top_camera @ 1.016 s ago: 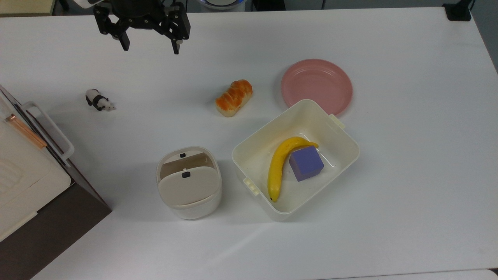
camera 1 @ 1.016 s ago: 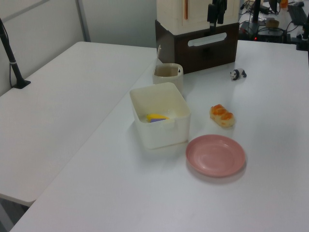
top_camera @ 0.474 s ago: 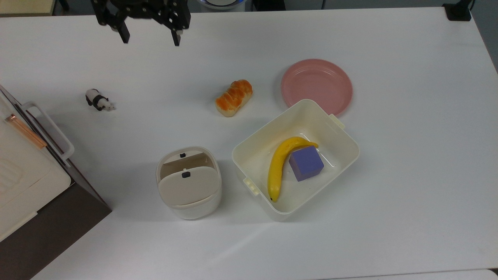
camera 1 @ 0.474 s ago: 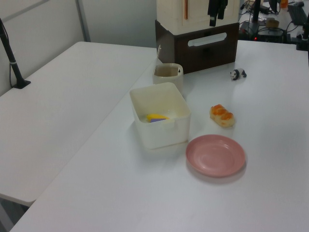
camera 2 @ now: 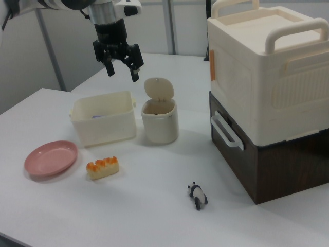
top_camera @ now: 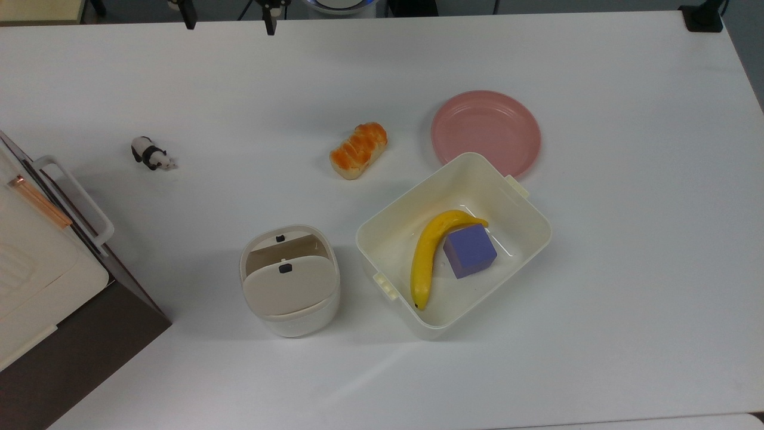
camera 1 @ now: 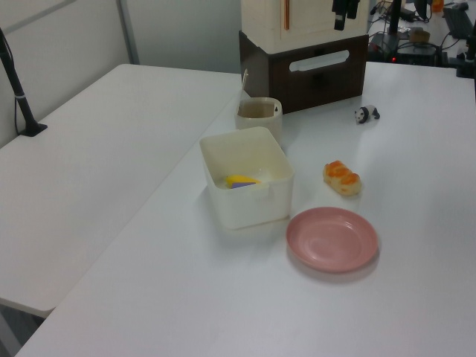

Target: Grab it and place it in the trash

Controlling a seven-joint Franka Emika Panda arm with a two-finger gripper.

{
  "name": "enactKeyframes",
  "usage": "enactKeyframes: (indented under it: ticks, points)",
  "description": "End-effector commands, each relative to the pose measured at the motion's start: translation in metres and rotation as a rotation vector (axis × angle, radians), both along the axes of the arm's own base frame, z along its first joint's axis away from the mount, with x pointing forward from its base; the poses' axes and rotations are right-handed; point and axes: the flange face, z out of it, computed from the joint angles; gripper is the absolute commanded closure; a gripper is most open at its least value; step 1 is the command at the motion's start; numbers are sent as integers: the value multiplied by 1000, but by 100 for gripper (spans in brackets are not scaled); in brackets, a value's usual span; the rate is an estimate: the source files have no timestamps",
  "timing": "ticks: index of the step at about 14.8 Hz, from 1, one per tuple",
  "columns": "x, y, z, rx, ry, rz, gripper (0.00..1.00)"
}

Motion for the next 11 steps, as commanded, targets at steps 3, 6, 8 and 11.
enactKeyframes:
  ticks: [3, 6, 8, 11]
  points:
    - [-11, 4, -6, 34, 1, -5, 0]
    - [-11, 7, -8, 33, 7, -1, 0]
    - [-12, 7, -7, 32, 6, -1, 0]
    - [-11, 7, -8, 32, 8, -1, 0]
